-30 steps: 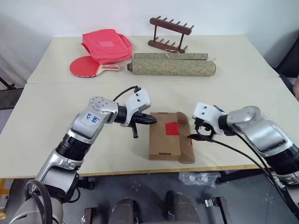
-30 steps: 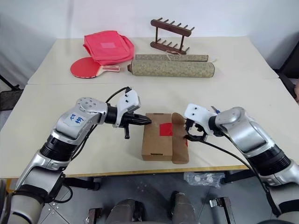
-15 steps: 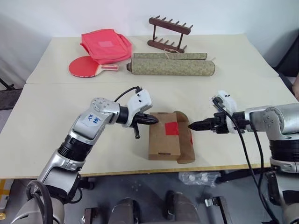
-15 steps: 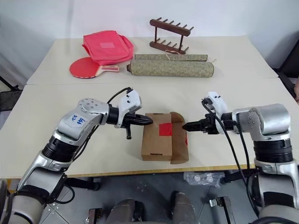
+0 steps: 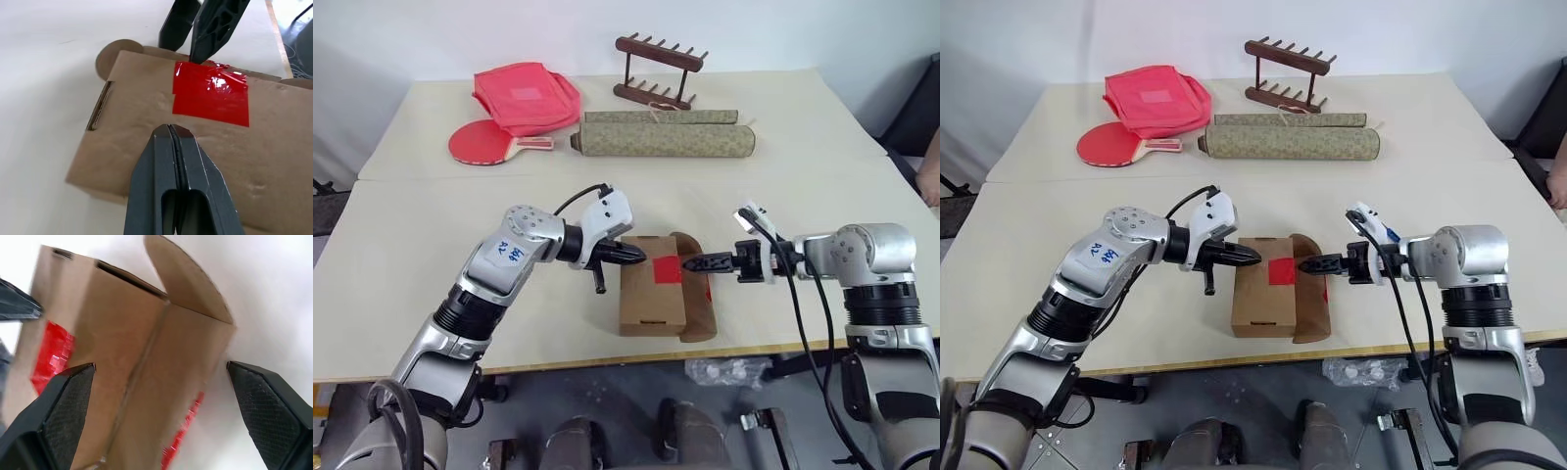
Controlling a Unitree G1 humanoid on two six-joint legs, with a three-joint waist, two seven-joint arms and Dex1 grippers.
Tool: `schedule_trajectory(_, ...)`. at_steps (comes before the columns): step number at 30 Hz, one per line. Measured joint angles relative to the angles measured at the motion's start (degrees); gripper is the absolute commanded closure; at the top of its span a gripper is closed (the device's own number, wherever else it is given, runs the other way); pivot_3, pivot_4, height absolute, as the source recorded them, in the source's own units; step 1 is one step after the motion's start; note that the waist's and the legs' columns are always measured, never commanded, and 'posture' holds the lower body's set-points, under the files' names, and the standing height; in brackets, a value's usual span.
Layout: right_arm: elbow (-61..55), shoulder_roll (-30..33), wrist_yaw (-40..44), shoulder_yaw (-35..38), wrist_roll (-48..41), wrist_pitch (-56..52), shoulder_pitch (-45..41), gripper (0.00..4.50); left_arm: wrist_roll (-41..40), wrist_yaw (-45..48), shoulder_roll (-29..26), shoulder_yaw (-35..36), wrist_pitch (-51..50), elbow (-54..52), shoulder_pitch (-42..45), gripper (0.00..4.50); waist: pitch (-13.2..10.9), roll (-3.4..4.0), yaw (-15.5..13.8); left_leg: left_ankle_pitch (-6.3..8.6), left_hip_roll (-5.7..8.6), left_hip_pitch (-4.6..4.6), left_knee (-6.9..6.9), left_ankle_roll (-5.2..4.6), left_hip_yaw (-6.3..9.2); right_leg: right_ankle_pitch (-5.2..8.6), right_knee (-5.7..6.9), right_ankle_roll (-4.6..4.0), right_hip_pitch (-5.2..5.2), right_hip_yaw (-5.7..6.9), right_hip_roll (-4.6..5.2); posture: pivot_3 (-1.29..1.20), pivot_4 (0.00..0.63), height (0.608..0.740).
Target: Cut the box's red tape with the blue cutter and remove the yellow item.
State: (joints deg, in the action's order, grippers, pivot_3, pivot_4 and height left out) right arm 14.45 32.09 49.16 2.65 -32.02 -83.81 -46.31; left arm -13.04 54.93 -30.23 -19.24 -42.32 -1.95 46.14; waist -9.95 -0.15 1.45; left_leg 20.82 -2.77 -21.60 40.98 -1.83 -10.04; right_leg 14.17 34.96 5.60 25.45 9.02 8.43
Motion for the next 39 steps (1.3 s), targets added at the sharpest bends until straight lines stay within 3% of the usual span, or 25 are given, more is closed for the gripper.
schedule_trajectory(5, 0.9, -0.3, 0.2, -0.1, -0.5, 0.4, -0.2, 0.02, 0.1, 0.1, -0.2, 0.0, -0.1, -0.2, -0.1, 4.5, 0.0, 0.0, 0.1, 0.0, 0.0, 0.01, 0.0, 0.0, 0.0, 0.0, 0.0, 0.0, 0.0, -0.02, 0.0, 0.0, 0.15, 0.74)
schedule_trajectory(8, 1.4, -0.4, 0.1, -0.2, -0.8, 0.5, -0.2, 0.59, 0.1, 0.1, -0.3, 0.0, -0.1, -1.0, -0.5, 4.5, 0.0, 0.0, 0.2, 0.0, 0.0, 0.02, 0.0, 0.01, 0.0, 0.0, 0.0, 0.0, 0.0, -0.02, 0.0, 0.0, 0.15, 0.74)
schedule_trajectory(14, 1.4, -1.2, -2.3, -1.1, -0.8, -1.3, -0.2, 2.72, 0.1, 0.1, -0.2, 0.0, -0.1, -2.1, -1.4, 4.5, 0.0, 0.01, 0.1, 0.0, 0.0, 0.01, 0.0, 0.0, -0.01, 0.0, 0.0, 0.0, 0.01, -0.04, 0.01, 0.0, 0.15, 0.74)
schedule_trajectory(16, 1.2, -1.3, -3.2, -0.8, -0.9, -2.0, -0.2, 3.13, 0.1, 0.1, -0.3, 0.1, -0.1, -2.3, -1.5, 4.5, 0.0, 0.0, 0.1, 0.0, 0.01, 0.01, 0.01, 0.0, -0.01, 0.0, -0.01, 0.0, 0.01, -0.04, 0.02, 0.0, 0.15, 0.74)
schedule_trajectory(20, -0.2, -1.9, -6.4, 1.5, -1.3, -5.0, -0.2, 4.48, 0.1, 0.0, -0.3, 0.2, 0.0, -2.5, -1.7, 4.5, 0.0, 0.01, 0.1, 0.0, 0.0, 0.01, 0.0, 0.01, -0.01, 0.0, -0.01, 0.0, 0.01, -0.04, 0.02, 0.0, 0.15, 0.74)
schedule_trajectory(30, -3.6, -1.4, -17.9, 2.7, -6.9, -8.4, -4.1, 4.48, 0.2, -0.1, 0.1, 0.4, 2.4, -2.0, -1.9, 4.5, 0.0, 0.02, 0.0, 0.0, 0.02, -0.01, -0.01, 0.01, 0.0, 0.0, -0.03, 0.0, 0.01, -0.03, 0.06, 0.0, 0.15, 0.74)
schedule_trajectory(36, -2.3, 5.7, -31.2, -0.2, -23.6, -8.4, -9.0, 4.48, 0.3, -1.0, 1.3, 0.6, 4.5, -1.6, -1.9, 4.5, 0.0, 0.03, 0.0, 0.0, 0.0, -0.02, -0.02, 0.0, 0.02, 0.0, -0.06, 0.0, 0.02, -0.02, 0.09, 0.0, 0.15, 0.74)
schedule_trajectory(39, -0.6, 11.4, -41.0, -4.6, -37.2, -8.4, -12.3, 4.48, 0.6, -1.7, 2.8, 0.7, 5.7, -0.7, -1.9, 4.5, 0.0, 0.04, -0.1, 0.01, -0.03, -0.02, -0.02, -0.01, 0.02, 0.0, -0.09, 0.0, 0.02, -0.02, 0.12, 0.0, 0.15, 0.74)
